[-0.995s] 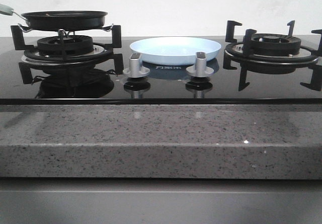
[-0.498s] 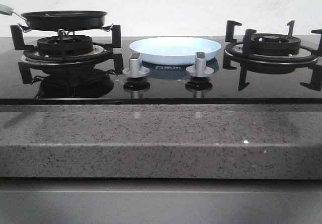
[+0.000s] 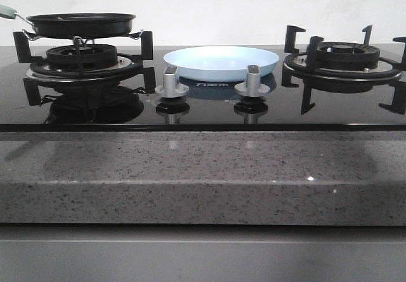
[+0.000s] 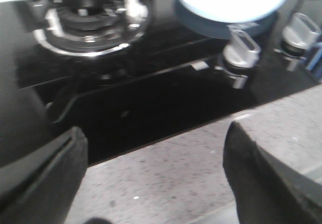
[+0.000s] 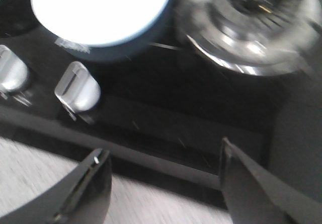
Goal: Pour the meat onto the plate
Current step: 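Move the right gripper down to the rim of the light blue plate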
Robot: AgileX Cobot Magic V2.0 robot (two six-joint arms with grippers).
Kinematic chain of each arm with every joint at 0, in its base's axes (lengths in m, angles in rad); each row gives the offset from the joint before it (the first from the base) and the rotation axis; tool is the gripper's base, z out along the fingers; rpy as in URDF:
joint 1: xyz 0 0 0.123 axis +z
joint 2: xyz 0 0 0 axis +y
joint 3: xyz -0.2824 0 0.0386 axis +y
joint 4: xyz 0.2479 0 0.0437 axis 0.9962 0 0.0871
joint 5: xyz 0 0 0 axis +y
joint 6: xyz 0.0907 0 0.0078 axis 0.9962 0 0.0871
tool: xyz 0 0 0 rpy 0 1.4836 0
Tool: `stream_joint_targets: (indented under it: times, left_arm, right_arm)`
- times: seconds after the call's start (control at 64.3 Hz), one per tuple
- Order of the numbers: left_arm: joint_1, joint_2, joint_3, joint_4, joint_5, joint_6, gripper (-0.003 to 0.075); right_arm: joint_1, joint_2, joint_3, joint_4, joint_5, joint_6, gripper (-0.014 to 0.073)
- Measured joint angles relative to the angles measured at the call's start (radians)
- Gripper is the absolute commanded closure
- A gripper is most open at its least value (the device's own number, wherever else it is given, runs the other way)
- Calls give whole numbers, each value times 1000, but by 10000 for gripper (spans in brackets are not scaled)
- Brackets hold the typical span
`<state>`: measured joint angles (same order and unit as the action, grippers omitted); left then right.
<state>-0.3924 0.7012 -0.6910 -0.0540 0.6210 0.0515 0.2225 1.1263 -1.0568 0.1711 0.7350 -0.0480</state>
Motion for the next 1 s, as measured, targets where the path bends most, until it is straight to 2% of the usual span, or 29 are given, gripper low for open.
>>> stream_joint_targets:
  times: [0.171, 0.467, 0.684, 0.902, 0.995]
  left_arm:
    - [-27, 16, 0, -4, -20, 0, 167]
    - [-28, 20, 0, -5, -23, 0, 167]
    - [-29, 20, 0, -7, -23, 0, 167]
    - [-29, 20, 0, -7, -23, 0, 167]
    - [-29, 20, 0, -7, -23, 0, 167]
  right_arm:
    - [12, 181, -164, 7, 34, -4, 106]
    - [8, 521, -509, 7, 184, -35, 106]
    - [1, 681, -668, 7, 227, -37, 108]
    - [1, 793, -764, 22, 231, -37, 265]
    - [1, 829, -792, 24, 231, -37, 281]
